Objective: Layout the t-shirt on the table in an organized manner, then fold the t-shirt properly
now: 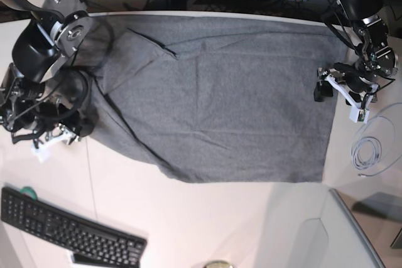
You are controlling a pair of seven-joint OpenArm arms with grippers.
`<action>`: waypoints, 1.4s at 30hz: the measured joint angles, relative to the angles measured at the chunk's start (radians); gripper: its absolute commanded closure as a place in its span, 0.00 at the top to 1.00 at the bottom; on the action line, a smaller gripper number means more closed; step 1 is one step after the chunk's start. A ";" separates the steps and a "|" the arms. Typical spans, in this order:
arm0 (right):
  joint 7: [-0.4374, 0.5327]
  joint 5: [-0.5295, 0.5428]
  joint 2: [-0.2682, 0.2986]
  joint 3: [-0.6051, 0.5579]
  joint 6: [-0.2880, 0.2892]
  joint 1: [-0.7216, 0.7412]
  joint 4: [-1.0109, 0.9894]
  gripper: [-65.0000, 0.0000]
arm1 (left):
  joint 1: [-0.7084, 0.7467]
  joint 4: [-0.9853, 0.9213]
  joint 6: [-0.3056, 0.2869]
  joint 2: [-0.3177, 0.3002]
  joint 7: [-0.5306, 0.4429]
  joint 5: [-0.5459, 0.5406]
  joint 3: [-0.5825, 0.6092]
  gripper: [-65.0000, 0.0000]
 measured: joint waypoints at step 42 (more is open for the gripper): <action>-0.025 0.301 0.026 -0.251 0.001 -0.117 0.247 0.00 | -0.299 -0.426 0.137 -0.031 -0.101 -0.003 0.002 0.89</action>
